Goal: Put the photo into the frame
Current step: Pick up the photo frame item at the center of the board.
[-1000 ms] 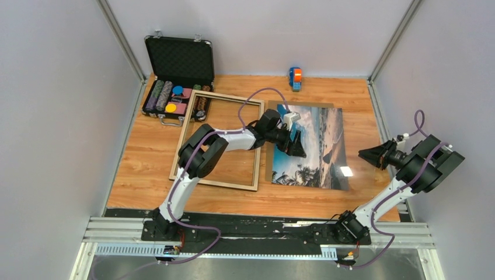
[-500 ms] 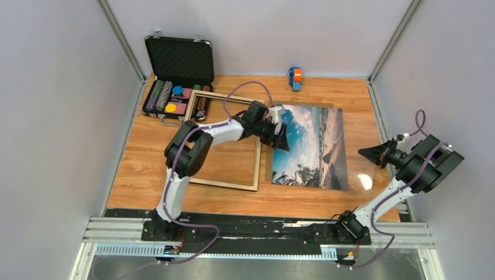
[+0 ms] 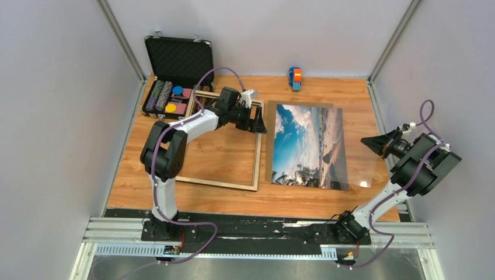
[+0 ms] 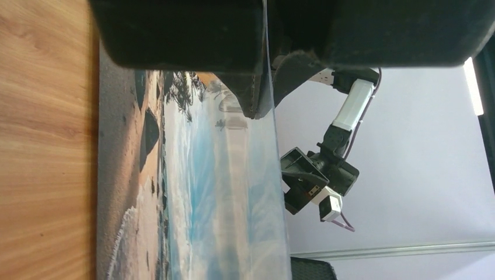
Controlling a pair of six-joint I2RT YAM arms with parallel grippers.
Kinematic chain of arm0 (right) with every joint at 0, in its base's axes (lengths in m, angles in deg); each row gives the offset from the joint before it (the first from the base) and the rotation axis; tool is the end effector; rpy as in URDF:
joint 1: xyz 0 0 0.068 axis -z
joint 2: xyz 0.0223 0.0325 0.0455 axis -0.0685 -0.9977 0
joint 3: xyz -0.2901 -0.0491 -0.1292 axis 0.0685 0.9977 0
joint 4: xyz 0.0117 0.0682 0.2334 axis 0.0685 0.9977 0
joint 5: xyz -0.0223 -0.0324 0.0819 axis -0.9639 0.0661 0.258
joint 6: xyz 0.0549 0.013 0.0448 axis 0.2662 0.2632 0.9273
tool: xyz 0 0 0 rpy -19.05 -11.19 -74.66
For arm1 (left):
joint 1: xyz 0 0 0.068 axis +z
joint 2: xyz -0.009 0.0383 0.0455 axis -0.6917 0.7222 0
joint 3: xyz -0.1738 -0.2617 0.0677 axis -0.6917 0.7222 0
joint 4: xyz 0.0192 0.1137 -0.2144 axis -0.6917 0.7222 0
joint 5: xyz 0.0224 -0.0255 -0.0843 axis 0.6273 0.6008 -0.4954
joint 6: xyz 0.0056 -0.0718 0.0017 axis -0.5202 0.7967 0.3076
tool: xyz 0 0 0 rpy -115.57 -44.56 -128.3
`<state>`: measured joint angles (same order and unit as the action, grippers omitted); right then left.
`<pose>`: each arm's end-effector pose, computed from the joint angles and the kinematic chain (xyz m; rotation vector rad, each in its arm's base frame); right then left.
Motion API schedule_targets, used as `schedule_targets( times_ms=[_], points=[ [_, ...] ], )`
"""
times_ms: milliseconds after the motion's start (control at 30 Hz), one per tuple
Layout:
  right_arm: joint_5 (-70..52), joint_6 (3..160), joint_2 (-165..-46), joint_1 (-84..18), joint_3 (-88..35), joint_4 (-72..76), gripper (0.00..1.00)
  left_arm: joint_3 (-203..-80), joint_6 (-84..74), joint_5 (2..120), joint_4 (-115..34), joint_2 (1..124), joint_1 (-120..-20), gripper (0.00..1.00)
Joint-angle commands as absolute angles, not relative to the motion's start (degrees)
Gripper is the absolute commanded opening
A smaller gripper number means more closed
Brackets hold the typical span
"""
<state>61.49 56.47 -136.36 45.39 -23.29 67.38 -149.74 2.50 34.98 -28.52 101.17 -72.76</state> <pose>0.2573 -0.2099 0.2231 0.7784 1.9523 1.5579 0.3847 -0.2516 0.2452 0.5385 2.3528 -1.0988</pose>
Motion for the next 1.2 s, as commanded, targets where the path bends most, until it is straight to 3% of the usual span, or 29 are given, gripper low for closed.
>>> schedule_targets(
  times_ms=[0, 533, 767, 1167],
  points=[
    [67.8, 57.8, -131.2, 45.6, -28.2, 59.6, 0.00, -148.5, 0.8, 35.3, -27.9, 97.1, -71.0, 0.96],
    [70.9, 63.1, -125.8, 36.5, -30.5, 57.6, 0.00, -146.0, -3.3, 41.5, -19.6, 88.4, -58.8, 0.96],
    [66.7, 75.9, -121.9, 28.8, -28.5, 43.3, 0.00, -146.2, -8.5, 49.5, -9.2, 83.9, -50.4, 0.99],
    [65.5, 93.3, -123.3, 14.9, -32.9, 29.9, 0.00, -140.8, -14.0, 56.1, -3.9, 78.9, -40.2, 0.99]
  ],
)
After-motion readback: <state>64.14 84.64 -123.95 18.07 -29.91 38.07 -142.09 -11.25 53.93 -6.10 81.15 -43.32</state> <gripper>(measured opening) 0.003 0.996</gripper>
